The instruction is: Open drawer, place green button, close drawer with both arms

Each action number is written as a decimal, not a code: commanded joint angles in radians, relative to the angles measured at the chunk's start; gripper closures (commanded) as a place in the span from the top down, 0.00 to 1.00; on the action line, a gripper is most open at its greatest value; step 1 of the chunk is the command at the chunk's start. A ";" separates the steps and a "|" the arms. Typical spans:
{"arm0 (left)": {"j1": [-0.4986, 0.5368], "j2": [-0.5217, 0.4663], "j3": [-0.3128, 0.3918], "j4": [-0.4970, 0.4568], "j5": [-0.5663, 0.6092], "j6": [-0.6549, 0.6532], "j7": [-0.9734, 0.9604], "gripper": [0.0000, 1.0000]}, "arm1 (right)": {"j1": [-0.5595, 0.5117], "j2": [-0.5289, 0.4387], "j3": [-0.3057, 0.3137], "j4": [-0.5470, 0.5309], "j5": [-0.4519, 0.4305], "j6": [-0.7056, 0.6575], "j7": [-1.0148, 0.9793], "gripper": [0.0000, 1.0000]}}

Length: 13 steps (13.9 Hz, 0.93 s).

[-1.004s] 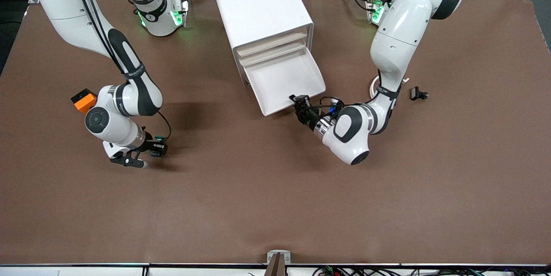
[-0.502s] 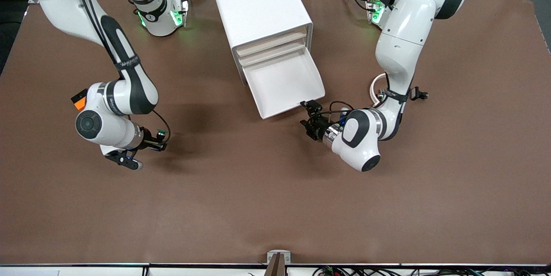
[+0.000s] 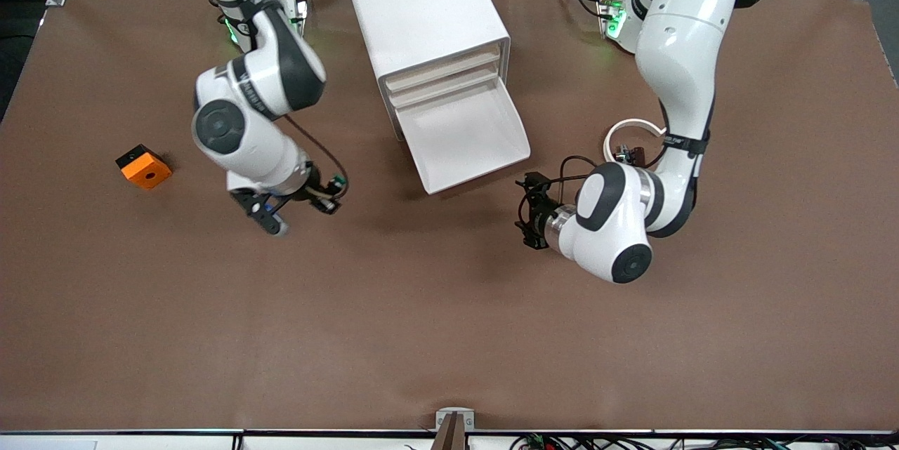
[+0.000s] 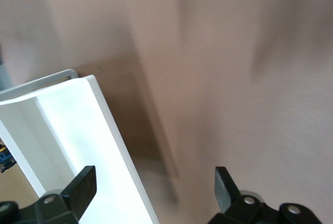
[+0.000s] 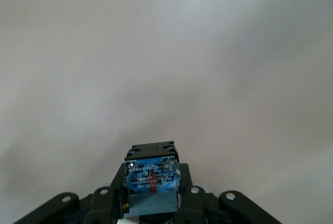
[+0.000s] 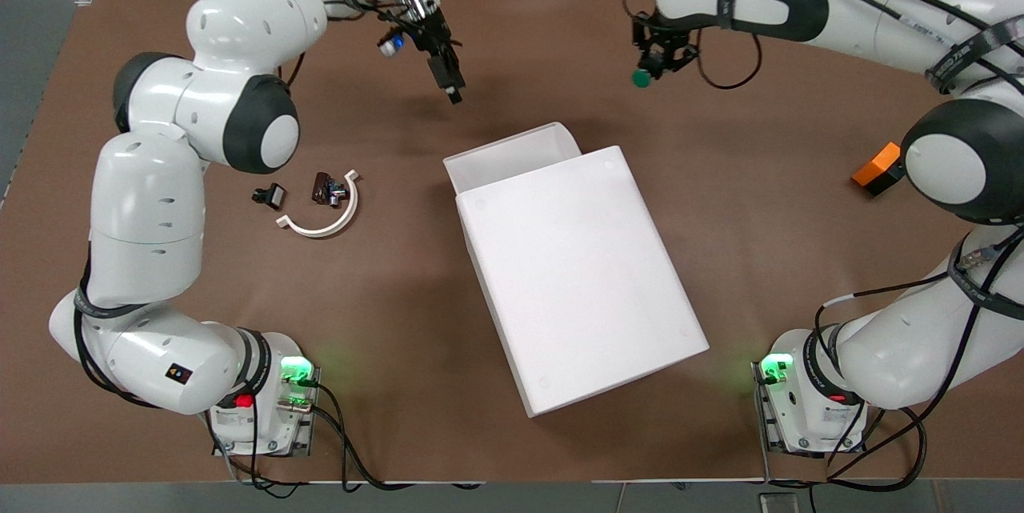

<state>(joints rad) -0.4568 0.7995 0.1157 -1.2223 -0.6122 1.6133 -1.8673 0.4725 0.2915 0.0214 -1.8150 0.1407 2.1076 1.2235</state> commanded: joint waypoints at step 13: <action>0.014 -0.333 0.148 -0.019 0.371 -0.038 0.876 1.00 | 0.413 0.200 -0.021 0.262 -0.035 0.006 0.842 0.00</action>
<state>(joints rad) -0.4374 0.5260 0.2591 -1.2021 -0.2992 1.5884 -1.1115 0.8684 0.3842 0.0136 -1.6790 0.1316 2.1269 1.9882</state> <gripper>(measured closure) 0.000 0.586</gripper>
